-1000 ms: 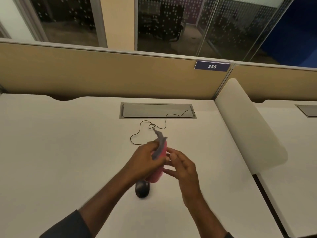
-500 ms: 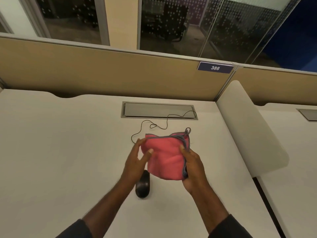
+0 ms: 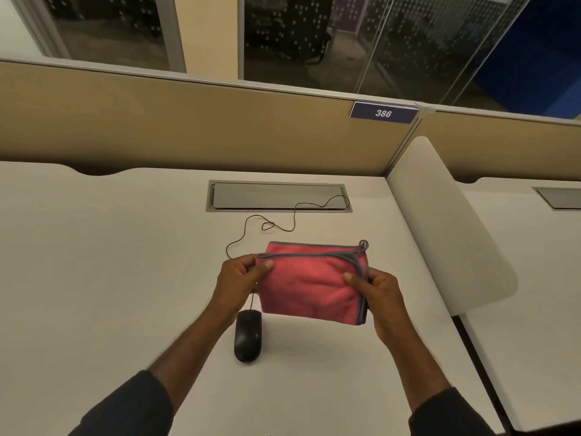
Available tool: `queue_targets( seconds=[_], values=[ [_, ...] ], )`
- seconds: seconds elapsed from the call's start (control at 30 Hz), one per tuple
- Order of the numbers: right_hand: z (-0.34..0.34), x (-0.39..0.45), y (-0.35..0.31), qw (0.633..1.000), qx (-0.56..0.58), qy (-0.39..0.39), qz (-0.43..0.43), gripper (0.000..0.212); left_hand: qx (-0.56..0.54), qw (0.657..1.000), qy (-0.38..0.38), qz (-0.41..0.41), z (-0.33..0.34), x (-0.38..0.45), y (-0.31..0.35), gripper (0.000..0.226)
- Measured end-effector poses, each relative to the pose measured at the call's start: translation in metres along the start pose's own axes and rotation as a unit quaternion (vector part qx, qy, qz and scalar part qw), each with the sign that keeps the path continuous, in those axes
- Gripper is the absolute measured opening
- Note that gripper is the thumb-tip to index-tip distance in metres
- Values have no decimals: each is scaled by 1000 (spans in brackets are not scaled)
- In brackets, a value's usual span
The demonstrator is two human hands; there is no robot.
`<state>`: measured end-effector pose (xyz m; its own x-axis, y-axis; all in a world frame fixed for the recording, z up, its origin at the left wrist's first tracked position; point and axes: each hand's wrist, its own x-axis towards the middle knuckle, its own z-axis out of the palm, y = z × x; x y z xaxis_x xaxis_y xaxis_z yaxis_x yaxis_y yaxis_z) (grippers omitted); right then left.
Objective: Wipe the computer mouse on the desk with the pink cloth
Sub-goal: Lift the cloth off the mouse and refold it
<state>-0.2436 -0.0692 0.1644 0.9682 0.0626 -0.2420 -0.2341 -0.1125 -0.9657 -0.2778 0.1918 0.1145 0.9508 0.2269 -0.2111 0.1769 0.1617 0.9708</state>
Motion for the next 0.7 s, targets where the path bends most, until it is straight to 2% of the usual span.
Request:
queue_targets(
  seconds=[0.17, 0.3, 0.43, 0.57, 0.7],
  values=[
    [-25, 24, 11, 997, -37, 31, -64, 17, 83, 994, 25, 63, 37, 22, -4, 10],
    [-41, 50, 21, 981, -120, 88, -121, 9, 132, 983, 72, 106, 76, 41, -16, 15],
    [-64, 82, 28, 969, -143, 132, -152, 6, 159, 977, 93, 111, 111, 72, -24, 21],
    [-94, 125, 38, 964, -171, 142, -147, 9, 170, 979, 89, 73, 143, 109, -32, 19],
    [-121, 173, 47, 972, -157, 132, -111, 6, 142, 985, 91, -17, 172, 148, -36, 22]
  ],
)
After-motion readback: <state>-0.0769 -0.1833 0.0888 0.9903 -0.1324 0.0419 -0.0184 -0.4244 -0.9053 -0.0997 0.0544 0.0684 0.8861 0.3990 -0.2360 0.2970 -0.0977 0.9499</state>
